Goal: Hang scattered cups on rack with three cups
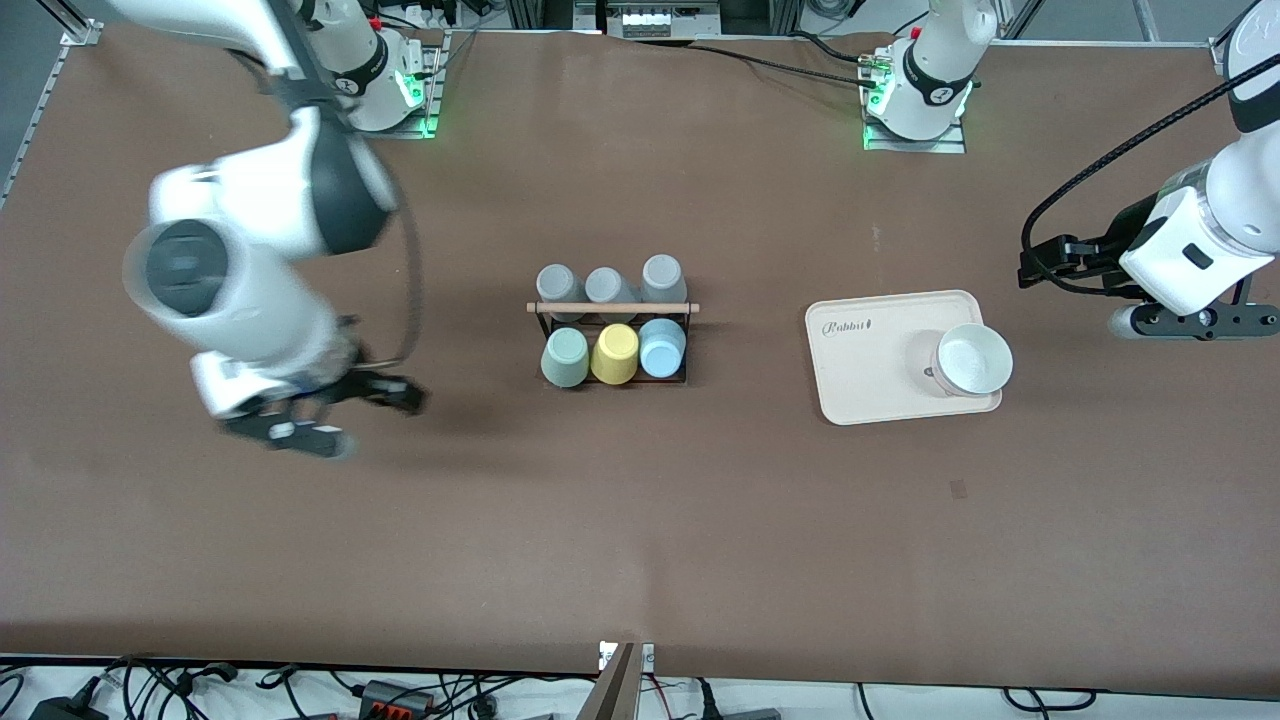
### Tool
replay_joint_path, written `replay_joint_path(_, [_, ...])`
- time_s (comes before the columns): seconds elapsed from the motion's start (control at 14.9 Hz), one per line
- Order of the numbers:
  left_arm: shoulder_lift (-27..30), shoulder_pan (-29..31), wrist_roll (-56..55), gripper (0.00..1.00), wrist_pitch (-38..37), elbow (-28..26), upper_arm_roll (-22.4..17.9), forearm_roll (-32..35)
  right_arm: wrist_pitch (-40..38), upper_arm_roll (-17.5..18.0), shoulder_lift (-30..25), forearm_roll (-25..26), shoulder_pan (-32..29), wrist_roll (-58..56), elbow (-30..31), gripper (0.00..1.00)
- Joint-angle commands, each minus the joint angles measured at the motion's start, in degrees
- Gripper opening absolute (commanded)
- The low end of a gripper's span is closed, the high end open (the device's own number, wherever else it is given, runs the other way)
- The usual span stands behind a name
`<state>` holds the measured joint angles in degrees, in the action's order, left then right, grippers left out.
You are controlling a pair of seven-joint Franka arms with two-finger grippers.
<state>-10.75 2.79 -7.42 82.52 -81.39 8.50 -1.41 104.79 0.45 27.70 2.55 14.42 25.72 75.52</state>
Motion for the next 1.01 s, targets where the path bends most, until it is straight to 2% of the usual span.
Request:
replay_joint_path(0.0, [1.7, 0.4, 1.3, 1.0, -0.1, -1.7, 0.0, -1.0, -2.1, 1.0, -2.0, 1.0, -6.3, -11.2, 0.3, 1.0])
replay_joint_path(0.27, [1.6, 0.4, 1.3, 1.0, -0.1, -1.7, 0.1, -1.1, -3.5, 1.0, -4.6, 0.4, -12.0, -19.9, 0.3, 1.0])
replay_joint_path(0.74, [1.7, 0.3, 1.3, 1.0, -0.1, -1.7, 0.1, -1.1, -7.9, 0.9, -9.3, 0.9, -13.3, -20.6, 0.3, 1.0])
replay_joint_path(0.94, [1.7, 0.4, 1.3, 1.0, -0.1, -1.7, 0.0, -1.1, -7.7, 0.3, -11.2, 0.9, -13.7, -25.3, 0.9, 1.0])
